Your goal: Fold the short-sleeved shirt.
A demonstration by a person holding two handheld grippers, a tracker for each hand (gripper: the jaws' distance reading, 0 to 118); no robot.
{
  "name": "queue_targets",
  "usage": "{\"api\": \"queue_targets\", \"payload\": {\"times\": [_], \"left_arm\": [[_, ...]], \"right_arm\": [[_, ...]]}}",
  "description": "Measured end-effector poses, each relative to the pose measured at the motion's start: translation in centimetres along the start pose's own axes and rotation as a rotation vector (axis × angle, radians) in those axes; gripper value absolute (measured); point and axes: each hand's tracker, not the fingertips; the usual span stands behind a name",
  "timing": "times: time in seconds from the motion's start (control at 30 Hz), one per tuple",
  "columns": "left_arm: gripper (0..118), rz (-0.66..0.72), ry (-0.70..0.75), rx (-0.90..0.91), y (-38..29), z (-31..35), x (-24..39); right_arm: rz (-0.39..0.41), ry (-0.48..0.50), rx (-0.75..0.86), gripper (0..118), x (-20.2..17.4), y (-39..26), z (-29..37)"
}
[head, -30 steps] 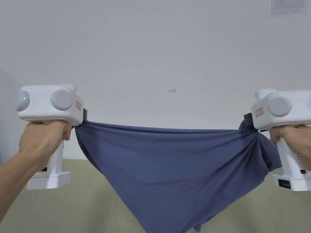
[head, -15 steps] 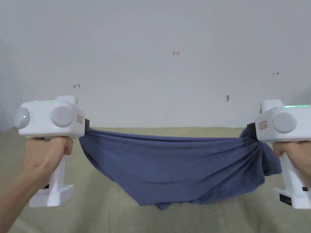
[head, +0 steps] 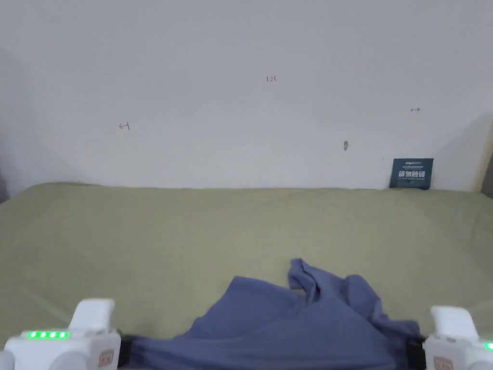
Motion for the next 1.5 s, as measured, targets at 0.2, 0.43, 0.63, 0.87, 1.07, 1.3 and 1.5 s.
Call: {"api": "queue_targets", "payload": {"times": [0.2, 0.43, 0.63, 0.87, 1.07, 1.3, 1.5], "left_arm": [[0, 0.061, -0.025, -0.042, -7.1, 2.9, -1.2], [0, 0.106, -0.046, -0.076, -10.8, 3.6, -2.5], [55, 0.125, -0.064, -0.062, -11.3, 3.1, -2.8], [117, 0.148, -0.063, 0.134, -9.6, 9.6, -0.3], [0, 0.057, -0.023, 0.363, -9.0, 15.3, 3.1], [0, 0.057, -0.032, 0.364, -10.0, 17.0, 4.1], [0, 0.092, -0.027, 0.211, -9.9, 13.9, 0.5]], "right_arm": [[0.001, 0.002, -0.029, 12, 0.3, -6.9, 3.7], [-0.032, -0.010, -0.050, 13, 0.5, -11.2, 5.6], [-0.070, -0.010, -0.035, 80, 0.4, -11.0, 5.8], [-0.025, -0.063, 0.182, 100, -1.5, -9.1, 11.8], [0.007, -0.074, 0.394, 1, -4.7, -8.9, 17.4], [0.028, -0.041, 0.448, 2, -6.6, -9.5, 19.4], [0.056, -0.036, 0.431, 2, -7.4, -10.3, 19.3]]}}
